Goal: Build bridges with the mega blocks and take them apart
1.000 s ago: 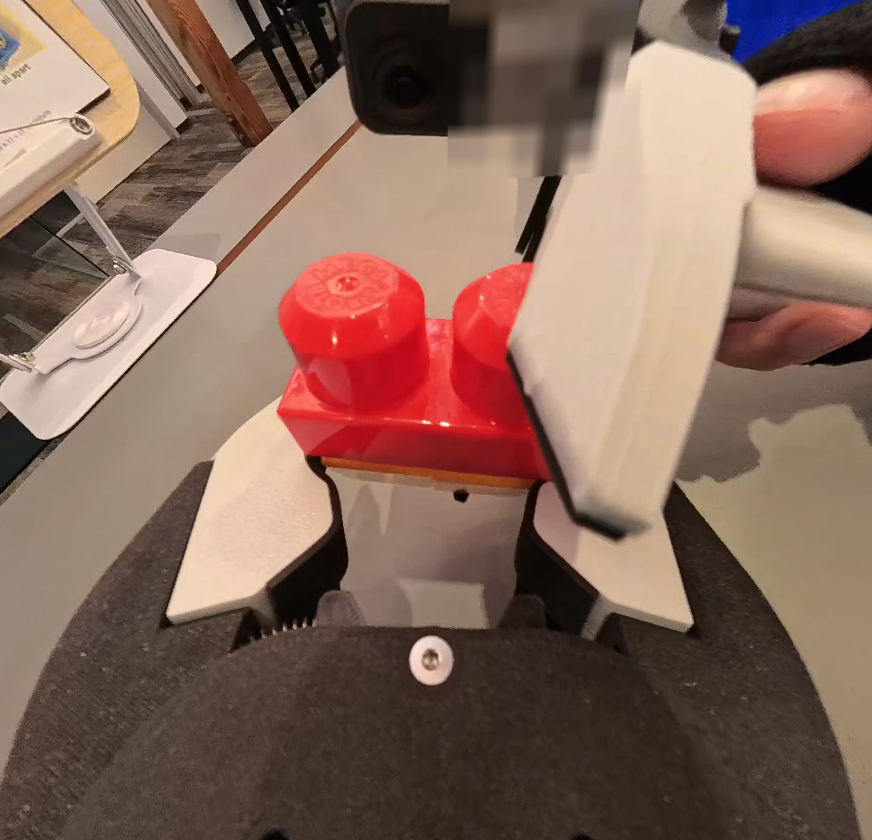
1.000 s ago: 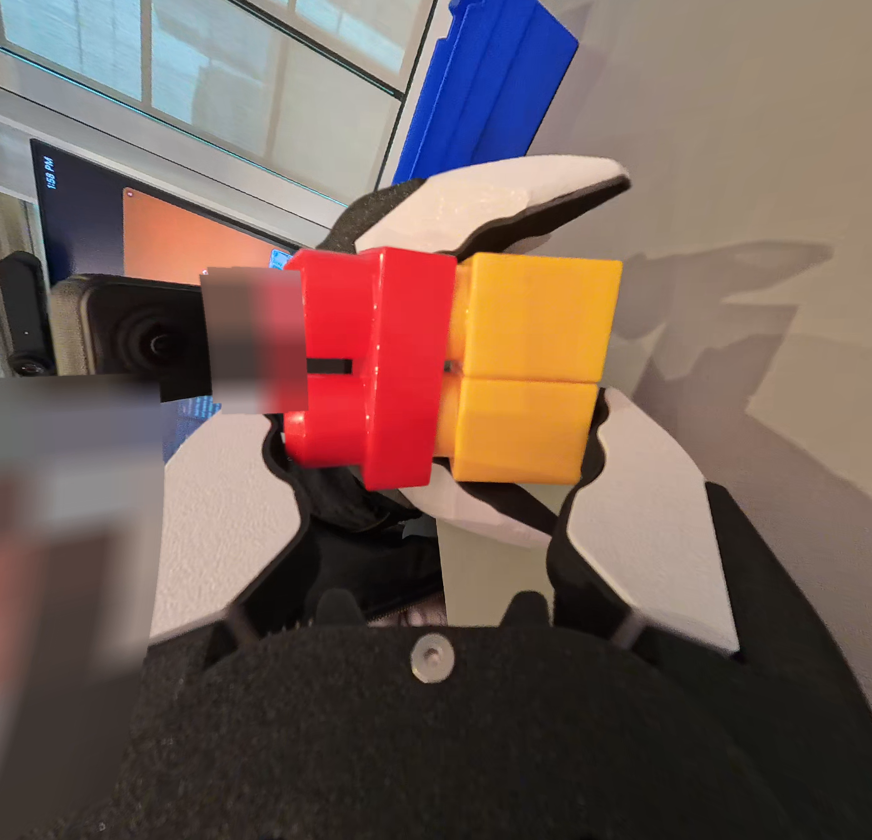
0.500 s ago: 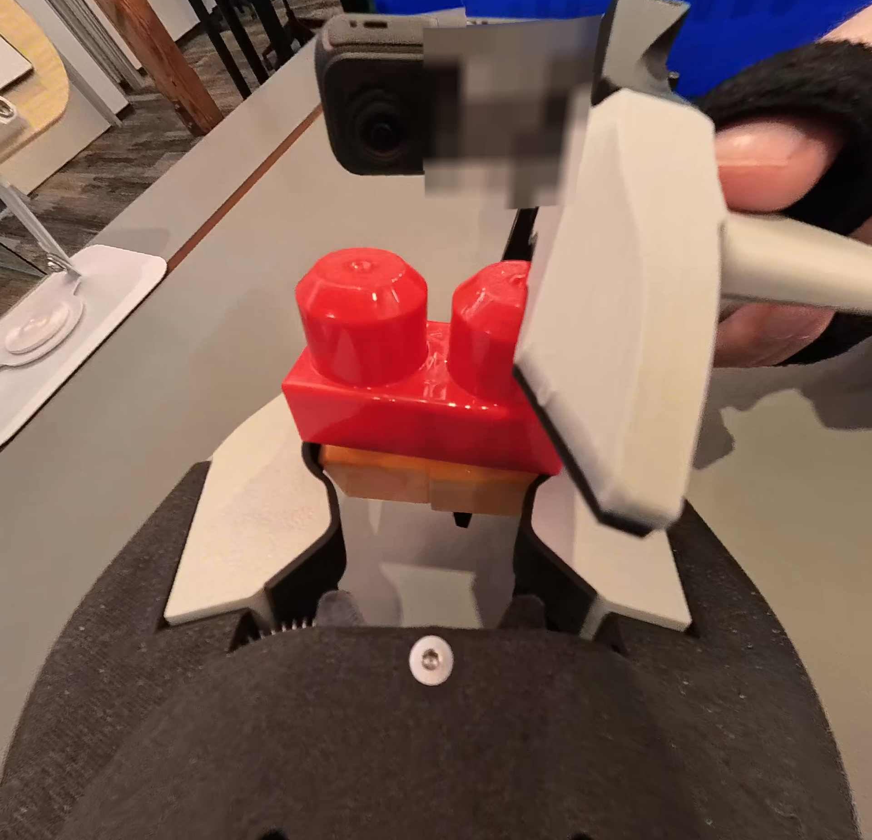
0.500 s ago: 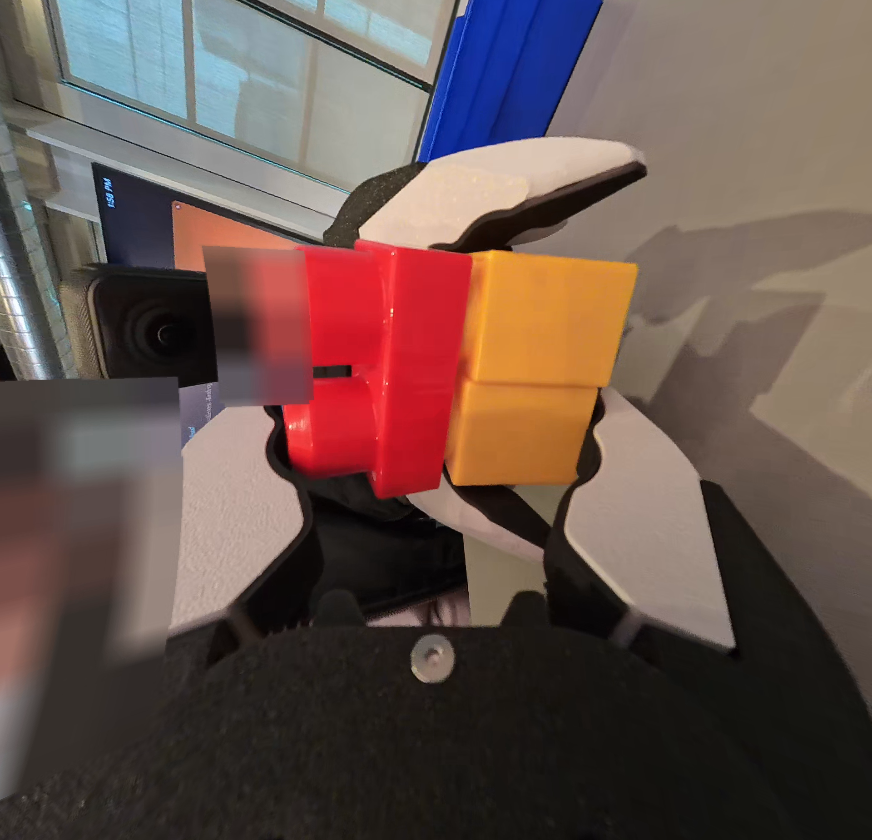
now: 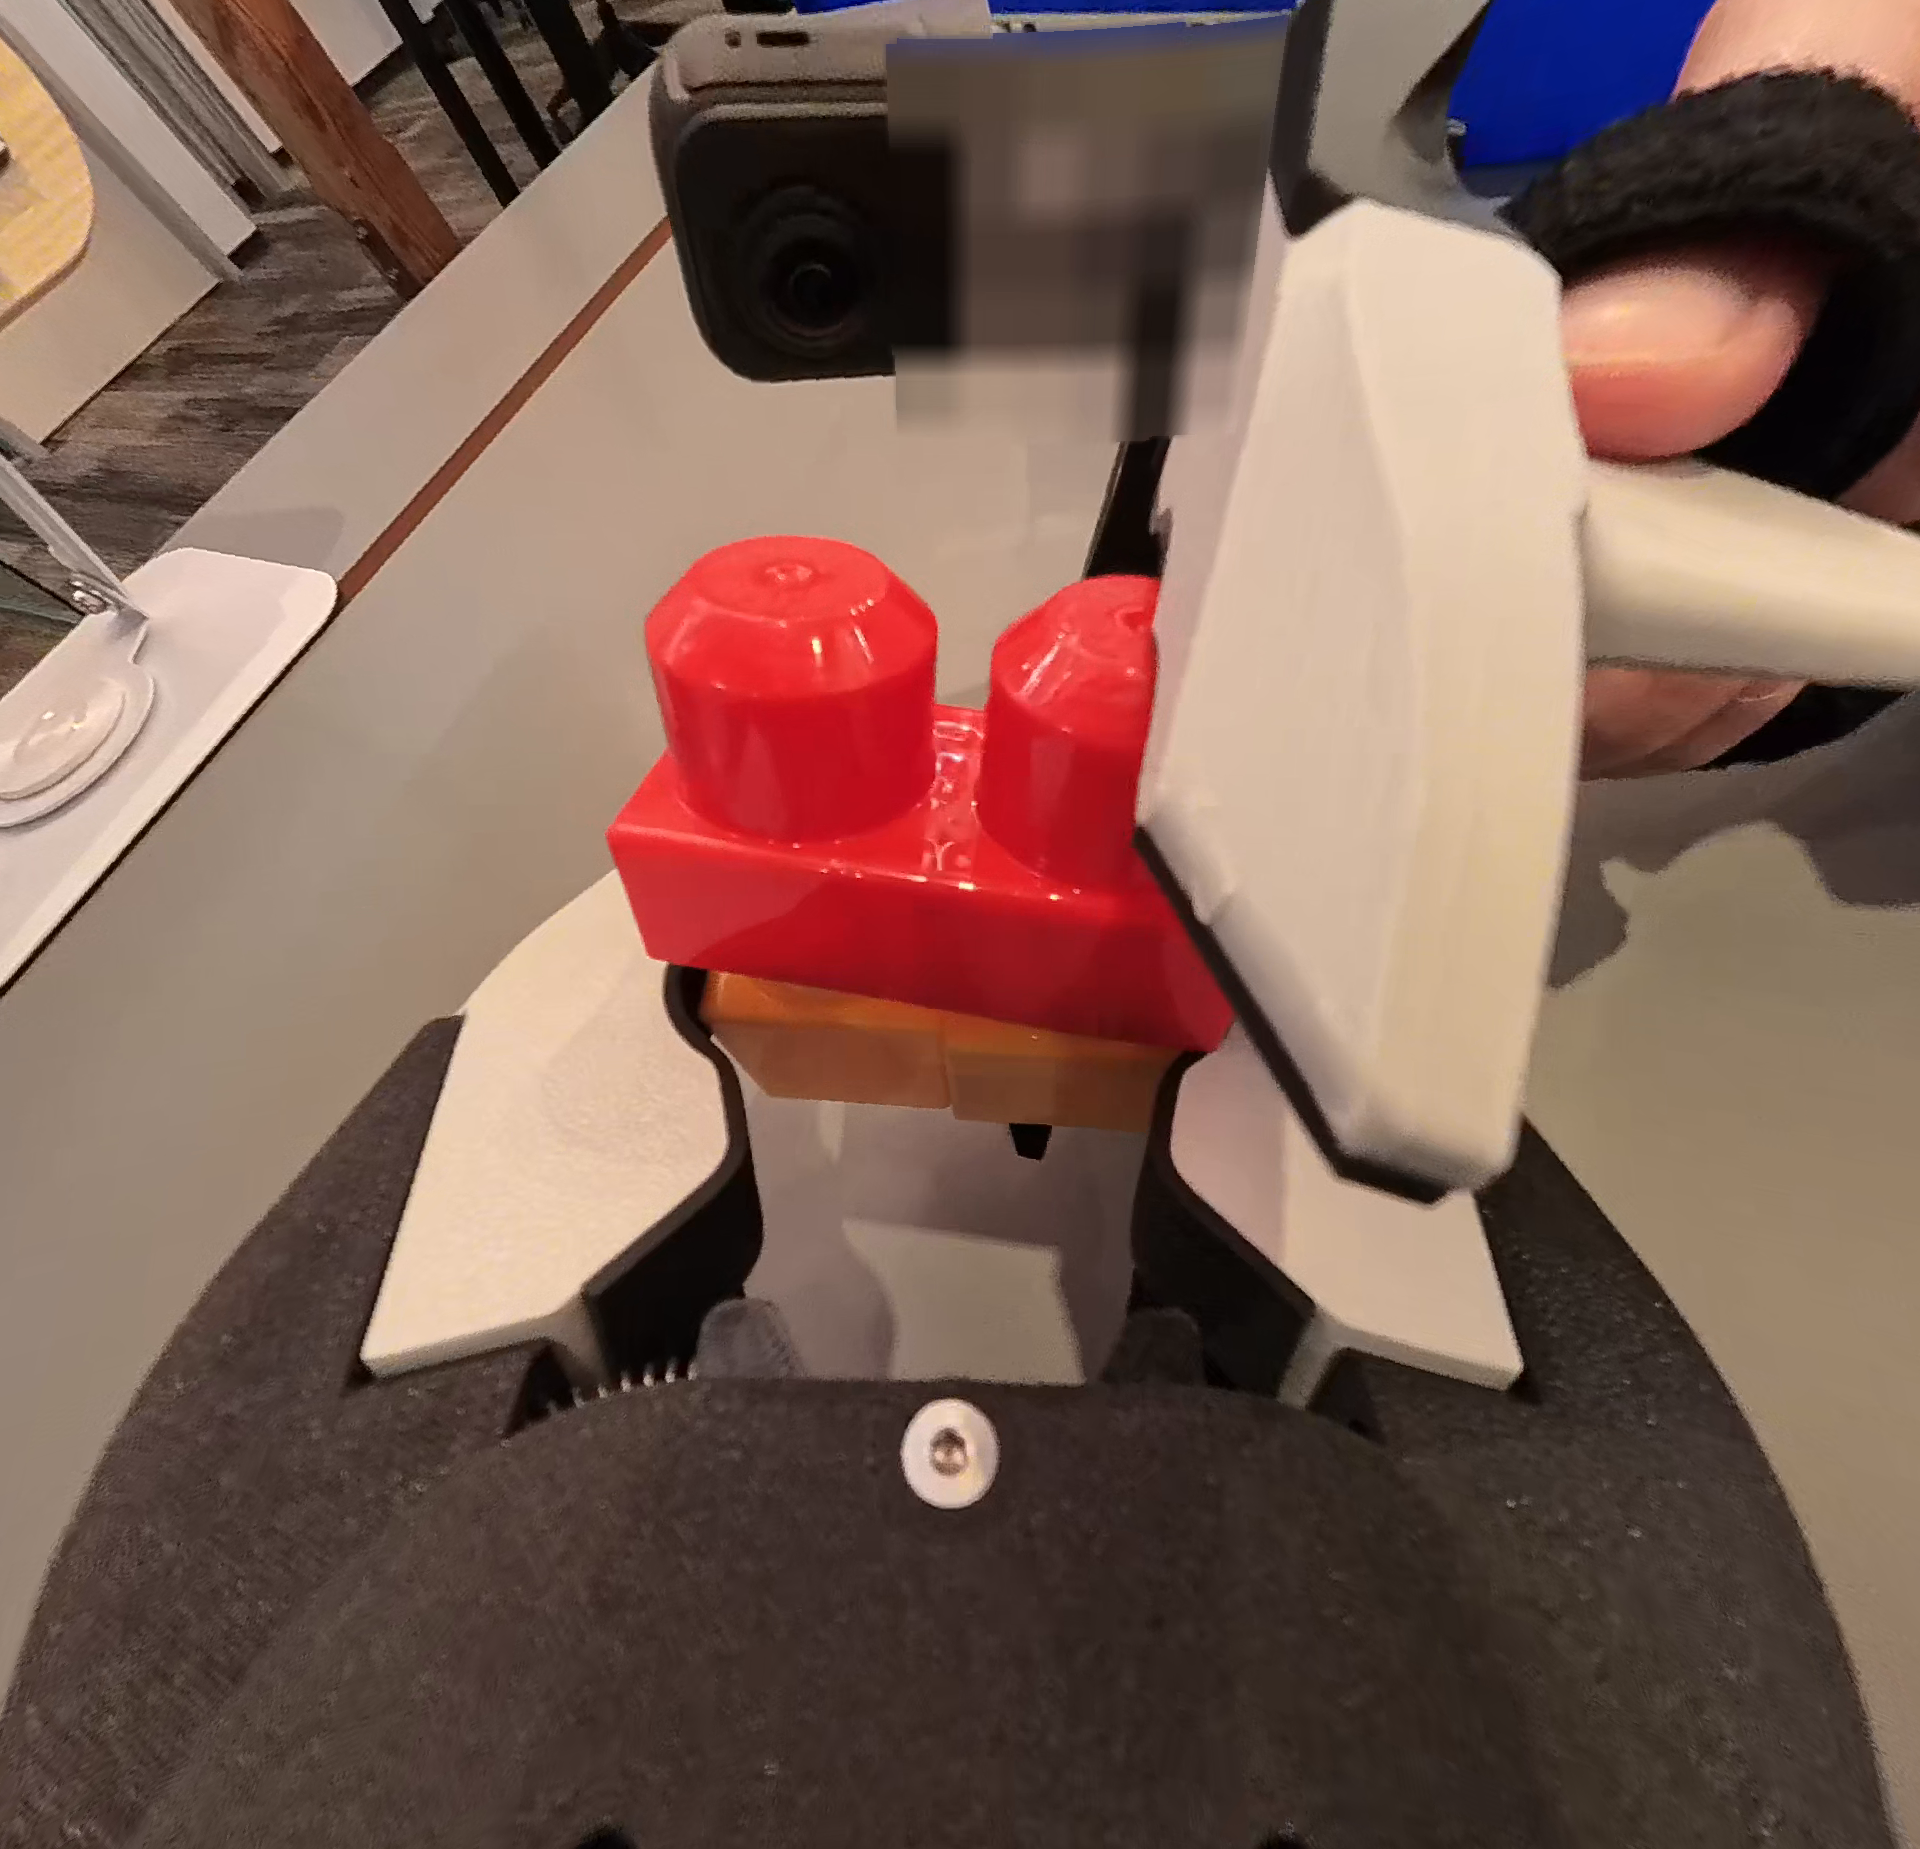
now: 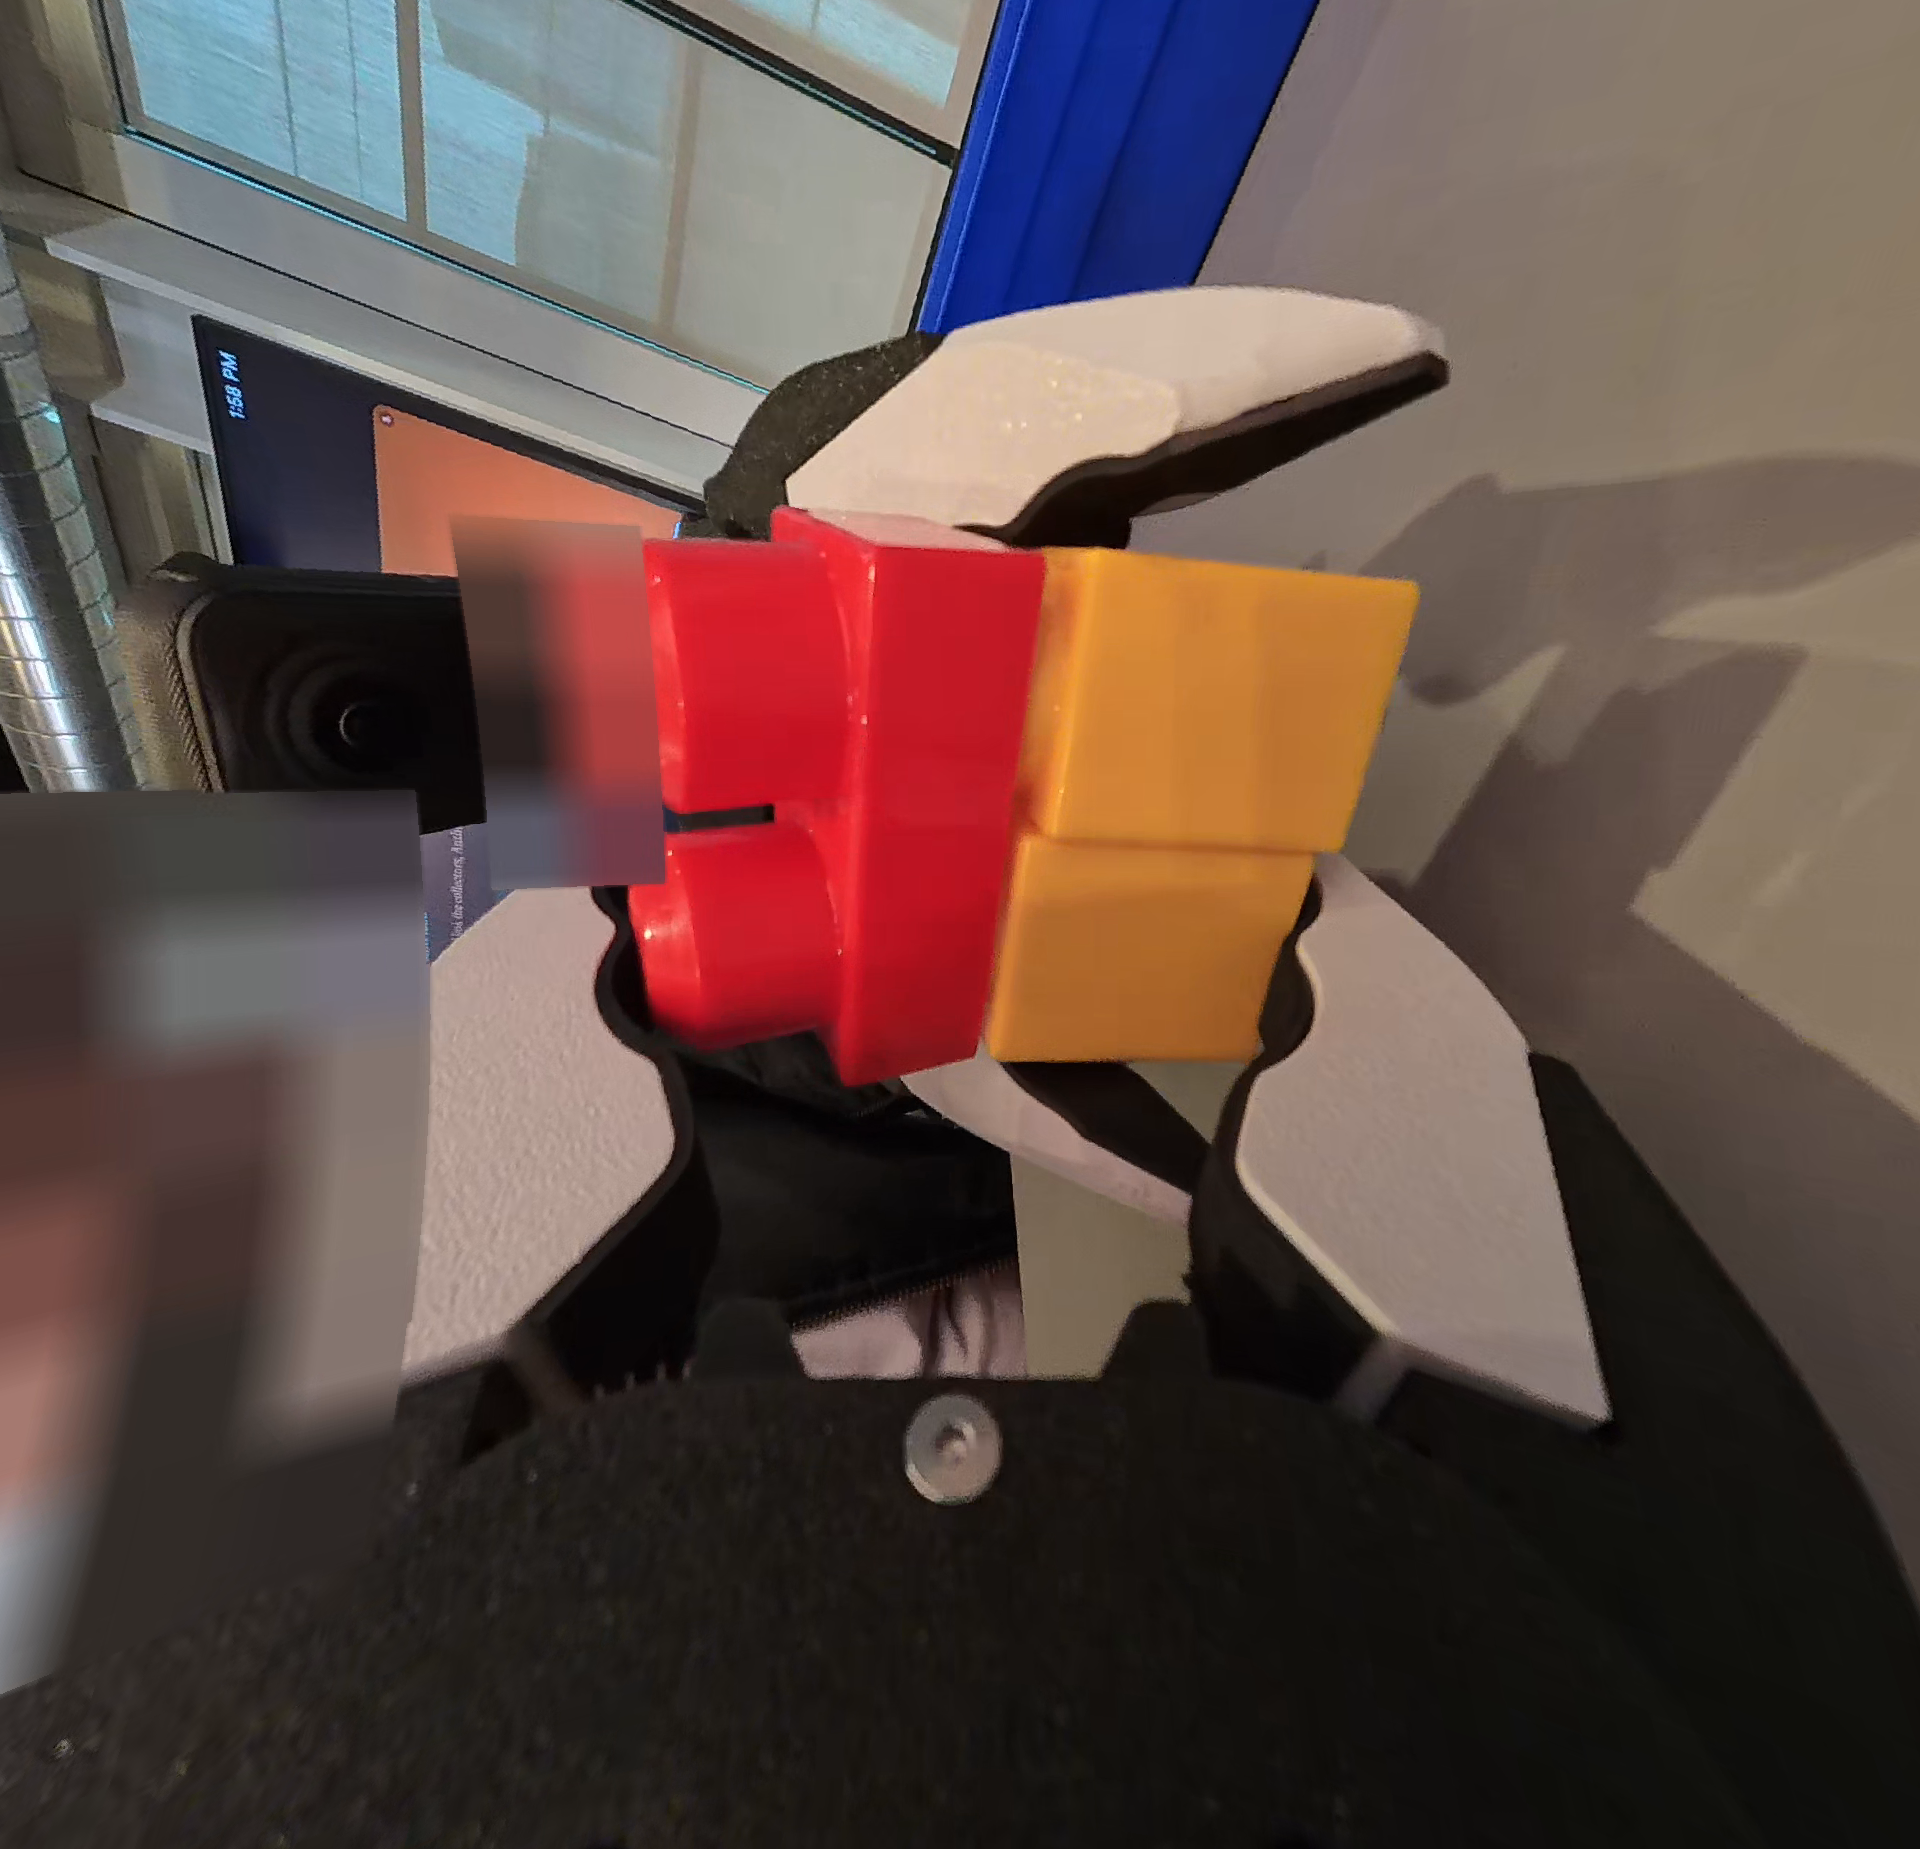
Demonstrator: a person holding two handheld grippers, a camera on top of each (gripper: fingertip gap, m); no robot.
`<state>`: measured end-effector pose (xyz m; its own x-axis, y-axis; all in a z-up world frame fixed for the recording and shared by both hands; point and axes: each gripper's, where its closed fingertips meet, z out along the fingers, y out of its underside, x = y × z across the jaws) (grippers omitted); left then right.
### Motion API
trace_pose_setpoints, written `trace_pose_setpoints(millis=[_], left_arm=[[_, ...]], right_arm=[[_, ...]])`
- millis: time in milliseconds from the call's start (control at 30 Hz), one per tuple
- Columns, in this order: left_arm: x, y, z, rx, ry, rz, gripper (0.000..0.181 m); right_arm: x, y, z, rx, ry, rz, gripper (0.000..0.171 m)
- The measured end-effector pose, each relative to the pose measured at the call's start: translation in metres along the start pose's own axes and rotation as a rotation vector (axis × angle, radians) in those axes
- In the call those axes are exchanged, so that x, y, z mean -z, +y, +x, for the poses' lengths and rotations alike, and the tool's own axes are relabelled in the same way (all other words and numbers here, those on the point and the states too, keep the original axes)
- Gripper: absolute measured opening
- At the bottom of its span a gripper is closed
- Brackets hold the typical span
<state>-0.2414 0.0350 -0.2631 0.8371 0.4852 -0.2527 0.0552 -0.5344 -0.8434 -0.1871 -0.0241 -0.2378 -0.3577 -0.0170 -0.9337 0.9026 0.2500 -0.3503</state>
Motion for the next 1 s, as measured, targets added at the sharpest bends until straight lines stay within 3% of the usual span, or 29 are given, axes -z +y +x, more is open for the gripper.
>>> trace_pose_setpoints(millis=[233,667,1000], left_arm=[[-0.002,0.001,0.006,-0.064,0.0,-0.023,0.09],[-0.001,0.0,0.01,-0.057,0.019,-0.015,0.089],[0.007,-0.014,0.004,-0.047,-0.013,0.059,0.089]], right_arm=[[-0.005,0.004,0.001,-0.021,0.001,-0.001,0.126],[-0.002,0.006,0.001,0.005,-0.01,0.005,0.116],[0.003,-0.009,-0.017,0.004,-0.086,0.087,0.122]])
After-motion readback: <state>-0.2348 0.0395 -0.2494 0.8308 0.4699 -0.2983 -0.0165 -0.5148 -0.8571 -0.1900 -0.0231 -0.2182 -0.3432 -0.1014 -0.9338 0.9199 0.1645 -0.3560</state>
